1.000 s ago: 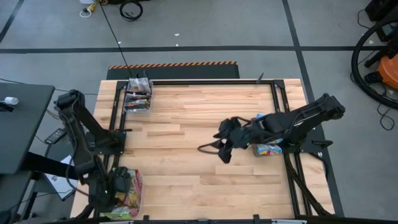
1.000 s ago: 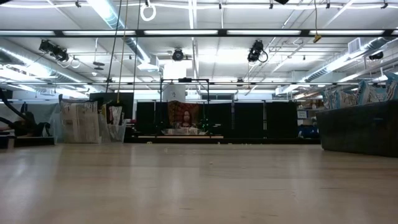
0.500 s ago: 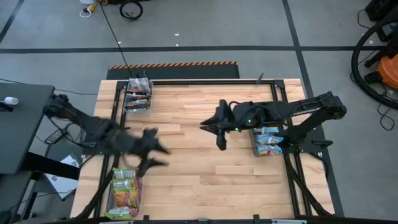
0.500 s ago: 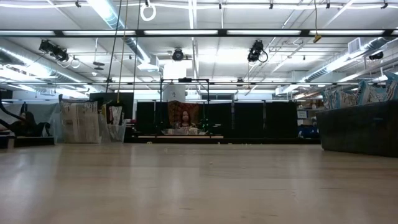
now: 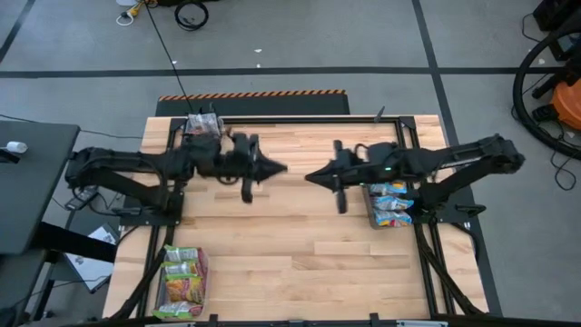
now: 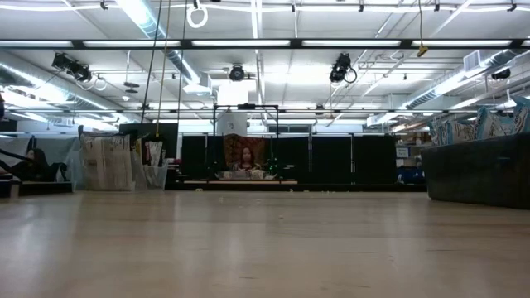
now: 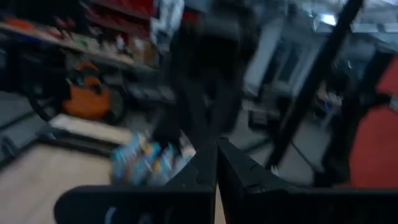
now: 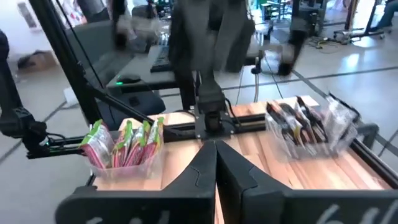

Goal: Sort Maruchan noodles
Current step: Return to Home Position

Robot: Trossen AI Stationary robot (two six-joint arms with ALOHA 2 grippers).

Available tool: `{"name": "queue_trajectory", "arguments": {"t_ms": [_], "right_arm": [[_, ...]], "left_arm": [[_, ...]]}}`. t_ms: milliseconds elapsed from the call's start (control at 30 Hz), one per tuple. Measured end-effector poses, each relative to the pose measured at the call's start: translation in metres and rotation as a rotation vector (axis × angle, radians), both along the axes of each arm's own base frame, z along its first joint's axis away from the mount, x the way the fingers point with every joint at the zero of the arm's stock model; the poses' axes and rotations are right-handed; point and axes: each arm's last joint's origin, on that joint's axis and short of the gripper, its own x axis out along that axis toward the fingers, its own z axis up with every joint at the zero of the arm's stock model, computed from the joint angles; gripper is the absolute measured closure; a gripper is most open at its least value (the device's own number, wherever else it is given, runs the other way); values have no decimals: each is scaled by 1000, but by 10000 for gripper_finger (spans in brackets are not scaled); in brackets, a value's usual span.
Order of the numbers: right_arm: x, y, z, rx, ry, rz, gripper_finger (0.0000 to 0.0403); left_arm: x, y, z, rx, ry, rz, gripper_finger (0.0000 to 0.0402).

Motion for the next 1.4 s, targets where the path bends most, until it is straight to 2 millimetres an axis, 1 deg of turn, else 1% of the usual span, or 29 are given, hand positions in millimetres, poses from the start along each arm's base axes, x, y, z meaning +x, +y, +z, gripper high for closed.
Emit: {"name": "queue_trajectory", "arguments": {"t_ms": [67, 133, 267, 333, 400, 500, 567, 633, 700, 767, 800, 900, 1000, 1100, 1167, 1267, 1333, 1400], "right_arm": [[-19, -2, -4, 24, -27, 0, 393], [-40, -4, -7, 54, -45, 22, 391], [-77, -9, -12, 76, -71, 35, 392], [-94, -12, -13, 49, -69, 21, 392], [-109, -15, -17, 22, -60, 23, 389], [-124, -17, -21, 30, -63, 24, 384], [-130, -17, -22, 28, -78, 24, 384], [-134, -18, -21, 2, -104, 22, 384], [-135, -19, -21, -64, -128, 34, 385], [-137, -21, -25, -130, -133, 67, 386], [-138, -23, -26, -136, -146, 74, 386], [-141, -31, -31, -80, -157, 110, 386], [-141, -38, -41, -8, -135, 154, 386], [-140, -45, -49, 19, -134, 181, 386], [-142, -48, -49, 8, -165, 204, 386], [-150, -49, -50, -41, -228, 243, 386], [-156, -48, -50, -82, -288, 247, 386], [-163, -48, -55, -105, -332, 239, 386]], "left_arm": [[-2, 11, 5, -6, -29, 39, 391], [-9, 18, 9, 4, -32, 66, 388], [-33, 26, 23, 42, -47, 106, 390], [-48, 28, 23, 36, 10, 119, 392], [-58, 29, 23, 25, 52, 145, 392], [-72, 29, 21, 24, 121, 168, 387], [-78, 29, 19, 18, 159, 170, 381], [-78, 28, 19, -13, 159, 162, 378], [-78, 27, 18, -64, 168, 131, 378], [-78, 28, 18, -62, 171, 153, 378], [-78, 28, 17, -29, 172, 154, 377], [-79, 23, 18, 62, 174, 108, 377], [-83, 18, 19, 121, 159, 82, 377], [-95, 15, 9, 112, 163, 94, 377], [-106, 13, 0, 87, 142, 94, 377], [-130, 8, -11, 103, 61, 67, 377], [-147, 6, -19, 154, 8, 37, 377], [-163, 4, -24, 207, -60, 19, 377]]}}
